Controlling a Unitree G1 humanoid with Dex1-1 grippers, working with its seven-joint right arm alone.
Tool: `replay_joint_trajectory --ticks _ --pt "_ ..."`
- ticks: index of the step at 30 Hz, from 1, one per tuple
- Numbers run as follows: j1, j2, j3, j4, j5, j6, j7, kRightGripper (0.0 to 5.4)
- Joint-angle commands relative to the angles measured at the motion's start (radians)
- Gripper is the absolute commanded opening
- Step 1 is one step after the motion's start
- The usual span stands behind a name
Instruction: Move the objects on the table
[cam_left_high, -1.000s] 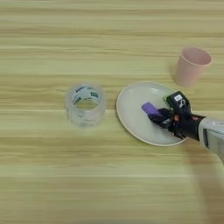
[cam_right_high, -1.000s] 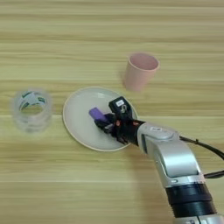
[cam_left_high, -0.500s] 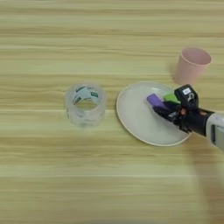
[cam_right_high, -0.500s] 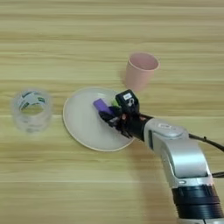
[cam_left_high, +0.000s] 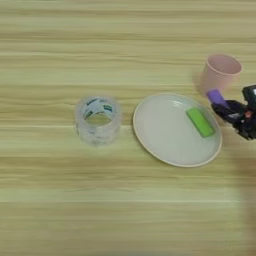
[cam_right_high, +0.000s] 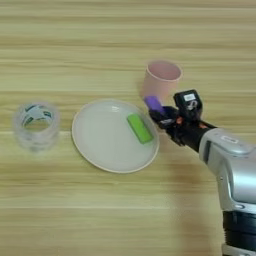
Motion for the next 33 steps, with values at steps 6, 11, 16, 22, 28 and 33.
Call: replay_joint_trajectory --ticks 6,11,16,22,28,33 --pt "-0.032 -0.060 -0.073 0.024 -0.018 -0.068 -0.053 1.42" --pt "-0.040 -0.035 -0.056 0.074 -0.039 -0.099 -0.090 1.42" --pt "-0.054 0.000 -0.001 0.146 -0.077 -0.152 -0.124 1.42" --pt "-0.076 0.009 0.007 0.245 -0.107 -0.212 -0.161 1.42" --pt "-0.089 0.009 0.012 0.307 -0.123 -0.250 -0.179 1.42" --pt "-0.104 0.005 0.012 0.365 -0.133 -0.279 -0.191 1.42"
